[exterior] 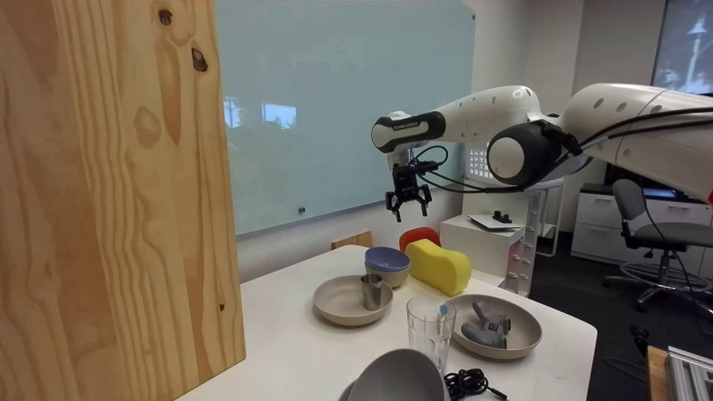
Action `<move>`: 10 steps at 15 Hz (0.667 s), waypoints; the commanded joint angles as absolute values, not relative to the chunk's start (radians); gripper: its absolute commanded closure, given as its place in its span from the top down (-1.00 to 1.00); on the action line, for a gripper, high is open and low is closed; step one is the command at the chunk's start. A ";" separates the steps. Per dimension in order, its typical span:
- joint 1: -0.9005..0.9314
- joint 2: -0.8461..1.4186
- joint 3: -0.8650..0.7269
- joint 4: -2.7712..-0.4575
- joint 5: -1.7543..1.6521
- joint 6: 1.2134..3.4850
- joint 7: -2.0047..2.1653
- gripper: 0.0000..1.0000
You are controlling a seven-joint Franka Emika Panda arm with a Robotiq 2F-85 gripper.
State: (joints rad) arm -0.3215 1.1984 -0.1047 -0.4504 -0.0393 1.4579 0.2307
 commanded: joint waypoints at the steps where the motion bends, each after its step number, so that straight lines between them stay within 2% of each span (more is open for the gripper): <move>1: -0.309 1.132 -0.101 -0.464 -0.024 1.409 0.215 1.00; 5: -0.305 1.070 -0.092 -0.463 -0.010 1.385 0.227 1.00; 10: -0.340 1.022 -0.084 -0.454 0.021 1.476 0.247 1.00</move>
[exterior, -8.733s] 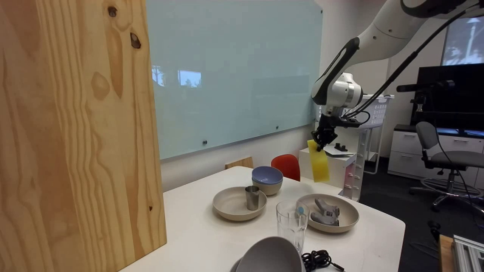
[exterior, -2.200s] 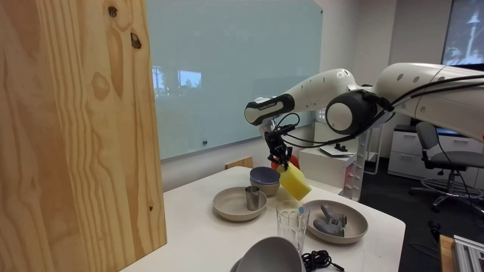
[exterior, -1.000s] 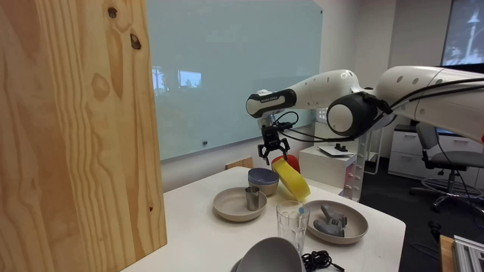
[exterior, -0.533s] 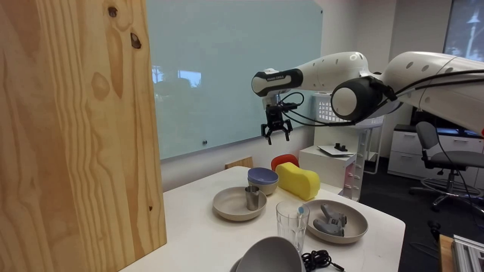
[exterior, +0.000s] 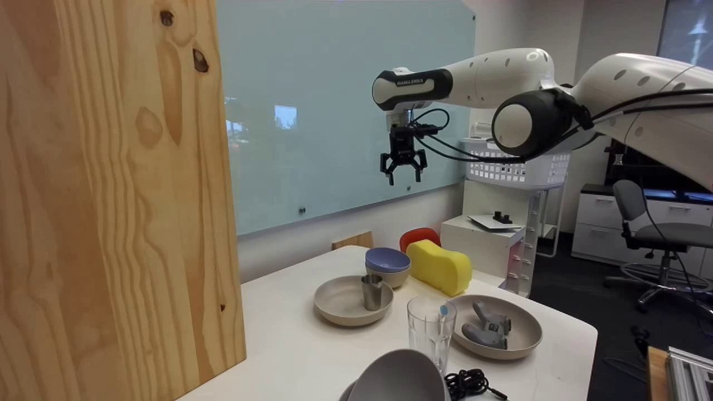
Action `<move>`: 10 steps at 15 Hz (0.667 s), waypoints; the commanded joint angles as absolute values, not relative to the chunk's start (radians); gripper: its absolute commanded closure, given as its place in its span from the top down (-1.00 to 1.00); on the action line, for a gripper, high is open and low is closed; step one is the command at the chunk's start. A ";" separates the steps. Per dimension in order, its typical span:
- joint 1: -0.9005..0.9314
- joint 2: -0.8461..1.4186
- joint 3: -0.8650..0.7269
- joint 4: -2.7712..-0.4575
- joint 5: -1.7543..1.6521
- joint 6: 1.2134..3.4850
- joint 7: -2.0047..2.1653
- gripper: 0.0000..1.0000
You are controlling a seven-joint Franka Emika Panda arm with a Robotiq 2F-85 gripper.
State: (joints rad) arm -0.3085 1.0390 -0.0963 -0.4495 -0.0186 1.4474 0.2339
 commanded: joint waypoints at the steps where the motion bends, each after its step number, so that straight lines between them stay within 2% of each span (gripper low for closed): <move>1: -0.350 1.015 -0.086 -0.458 0.024 1.482 0.247 1.00; 2: -0.360 1.010 -0.083 -0.464 0.031 1.481 0.243 0.77; 3: -0.372 1.007 -0.079 -0.467 0.043 1.480 0.251 0.95; 4: -0.385 1.006 -0.074 -0.471 0.058 1.477 0.254 0.91; 6: -0.402 1.007 -0.072 -0.474 0.077 1.479 0.258 1.00; 10: -0.424 1.033 -0.074 -0.451 0.085 1.452 0.267 1.00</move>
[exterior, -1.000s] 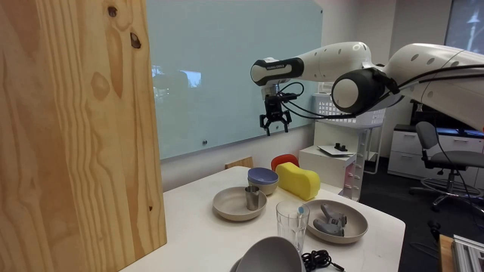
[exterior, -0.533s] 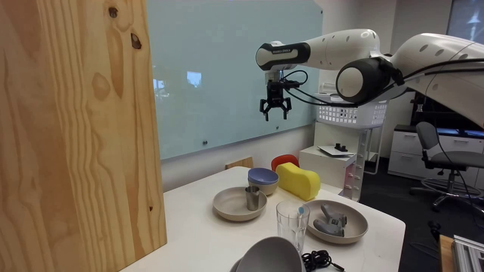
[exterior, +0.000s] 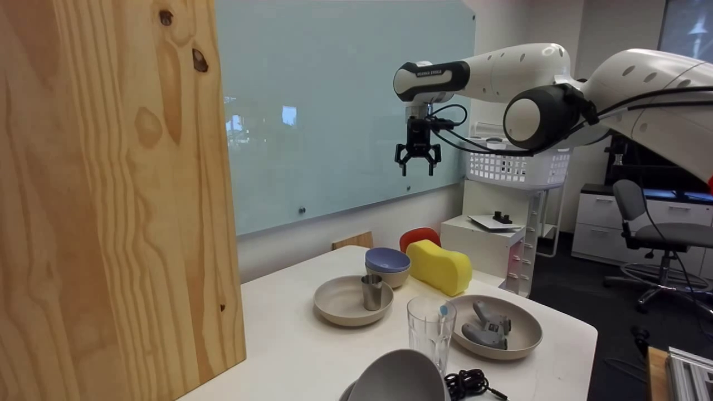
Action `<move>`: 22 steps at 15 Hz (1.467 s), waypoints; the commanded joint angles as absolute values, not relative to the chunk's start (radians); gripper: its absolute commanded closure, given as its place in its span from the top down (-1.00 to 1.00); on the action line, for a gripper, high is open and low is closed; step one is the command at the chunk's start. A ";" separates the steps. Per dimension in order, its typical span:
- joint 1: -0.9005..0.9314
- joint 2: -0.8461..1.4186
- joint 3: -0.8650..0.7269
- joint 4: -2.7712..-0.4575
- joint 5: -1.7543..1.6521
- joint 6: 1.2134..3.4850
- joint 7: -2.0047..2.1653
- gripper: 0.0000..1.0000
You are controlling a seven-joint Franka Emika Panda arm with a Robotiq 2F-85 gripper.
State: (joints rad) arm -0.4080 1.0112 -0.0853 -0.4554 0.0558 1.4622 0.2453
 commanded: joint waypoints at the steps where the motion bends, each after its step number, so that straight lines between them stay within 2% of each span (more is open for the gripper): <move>1: -0.424 1.035 -0.074 -0.451 0.086 1.447 0.272 1.00; 2: -0.429 1.037 -0.068 -0.453 0.096 1.439 0.280 0.50; 3: -0.431 1.039 -0.065 -0.455 0.103 1.428 0.284 0.47; 12: -0.391 1.041 -0.047 -0.447 0.120 1.339 0.307 -0.90; 13: -0.382 1.039 -0.046 -0.446 0.118 1.339 0.302 -0.99; 22: -0.295 1.019 -0.065 -0.455 0.084 1.406 0.334 -1.00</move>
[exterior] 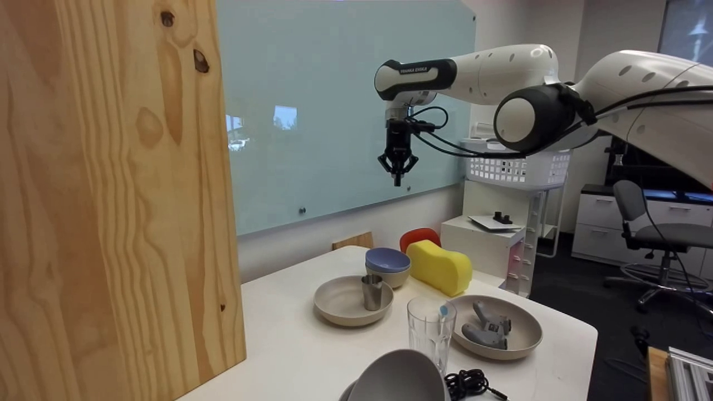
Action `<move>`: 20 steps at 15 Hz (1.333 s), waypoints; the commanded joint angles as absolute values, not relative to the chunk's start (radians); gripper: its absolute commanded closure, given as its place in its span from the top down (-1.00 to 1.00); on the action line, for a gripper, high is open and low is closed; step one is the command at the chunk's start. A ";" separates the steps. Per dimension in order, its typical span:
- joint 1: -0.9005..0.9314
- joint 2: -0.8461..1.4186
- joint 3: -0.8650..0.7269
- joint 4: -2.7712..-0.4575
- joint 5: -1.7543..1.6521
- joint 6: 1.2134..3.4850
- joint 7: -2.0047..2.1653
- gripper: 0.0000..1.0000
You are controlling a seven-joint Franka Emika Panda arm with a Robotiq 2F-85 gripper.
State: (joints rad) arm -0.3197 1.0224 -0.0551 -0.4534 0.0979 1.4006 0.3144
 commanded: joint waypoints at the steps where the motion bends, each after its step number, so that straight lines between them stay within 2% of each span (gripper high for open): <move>1: -0.310 1.017 -0.057 -0.458 0.095 1.405 0.318 -0.48; 2: -0.305 1.014 -0.058 -0.458 0.094 1.405 0.318 -0.95; 5: -0.306 1.011 -0.058 -0.458 0.094 1.405 0.318 -0.52; 10: -0.308 1.011 -0.059 -0.458 0.094 1.405 0.318 -0.48; 11: -0.308 1.012 -0.059 -0.458 0.094 1.405 0.318 0.02; 13: -0.310 1.011 -0.054 -0.459 0.101 1.405 0.324 0.13; 18: -0.288 0.988 -0.031 -0.471 0.124 1.317 0.354 0.89; 19: -0.277 0.985 -0.028 -0.470 0.126 1.307 0.367 0.98; 20: -0.265 0.984 -0.025 -0.468 0.126 1.301 0.377 0.19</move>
